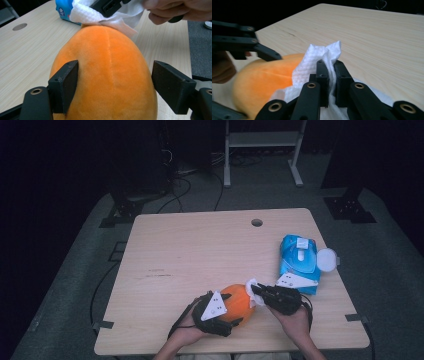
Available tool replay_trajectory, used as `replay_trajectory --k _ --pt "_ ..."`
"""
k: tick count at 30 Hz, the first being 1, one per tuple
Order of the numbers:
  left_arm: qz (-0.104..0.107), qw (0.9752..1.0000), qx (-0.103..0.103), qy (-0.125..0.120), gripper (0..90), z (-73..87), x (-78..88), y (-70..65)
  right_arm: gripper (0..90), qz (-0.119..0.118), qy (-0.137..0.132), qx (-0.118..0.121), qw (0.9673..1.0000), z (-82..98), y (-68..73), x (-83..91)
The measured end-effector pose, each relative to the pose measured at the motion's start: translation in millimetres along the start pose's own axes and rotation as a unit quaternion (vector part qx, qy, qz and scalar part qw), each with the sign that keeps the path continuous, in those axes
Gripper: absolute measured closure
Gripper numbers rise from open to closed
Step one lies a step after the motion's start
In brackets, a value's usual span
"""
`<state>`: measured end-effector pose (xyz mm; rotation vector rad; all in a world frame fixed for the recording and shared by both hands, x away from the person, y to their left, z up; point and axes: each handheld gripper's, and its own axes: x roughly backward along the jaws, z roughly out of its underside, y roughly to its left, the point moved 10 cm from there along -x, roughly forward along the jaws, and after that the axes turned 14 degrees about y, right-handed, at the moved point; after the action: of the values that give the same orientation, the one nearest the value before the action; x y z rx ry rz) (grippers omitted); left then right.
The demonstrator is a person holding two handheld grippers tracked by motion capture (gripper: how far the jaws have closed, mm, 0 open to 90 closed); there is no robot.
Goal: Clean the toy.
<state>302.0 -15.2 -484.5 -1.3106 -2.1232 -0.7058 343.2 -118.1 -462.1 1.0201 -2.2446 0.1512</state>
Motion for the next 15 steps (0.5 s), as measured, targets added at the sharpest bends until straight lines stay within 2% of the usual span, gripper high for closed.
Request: replay_trajectory --k 2,4,7,8,9,11,13,15 --pt "0.001 1.0000 -0.001 0.000 23.0 0.2 -0.3 -0.3 83.1 -0.015 -0.005 0.017 0.9997 -4.9 14.7 0.5" --pt "0.000 1.0000 0.000 0.000 23.0 0.6 0.0 0.0 83.1 -0.008 -0.001 0.038 0.9992 -6.9 21.6 -1.5" --pt "-0.004 0.9999 0.011 -0.009 22.1 -1.7 4.8 5.3 83.1 -0.008 0.001 0.024 0.9997 -3.7 12.9 -3.8" --pt "0.000 0.9993 0.031 -0.022 21.6 -4.7 9.4 10.0 83.0 -0.006 0.001 0.023 0.9997 -2.3 9.5 -4.3" --pt "-0.001 0.9989 0.041 -0.025 18.6 -5.1 11.1 12.8 83.0 -0.006 0.000 0.014 0.9999 -0.3 4.5 -4.1" --pt "-0.005 0.9982 0.057 -0.020 15.3 -2.0 11.3 18.8 83.0 0.001 0.000 0.013 0.9999 0.9 0.4 -3.7" --pt "0.003 0.9978 0.064 -0.020 15.4 -0.4 9.2 18.4 82.8 -0.002 0.000 0.003 1.0000 1.6 -3.3 -3.9" --pt "-0.004 0.9986 0.051 -0.009 17.6 0.4 6.4 15.9 83.1 -0.003 -0.001 -0.001 1.0000 0.4 -0.5 -4.1"
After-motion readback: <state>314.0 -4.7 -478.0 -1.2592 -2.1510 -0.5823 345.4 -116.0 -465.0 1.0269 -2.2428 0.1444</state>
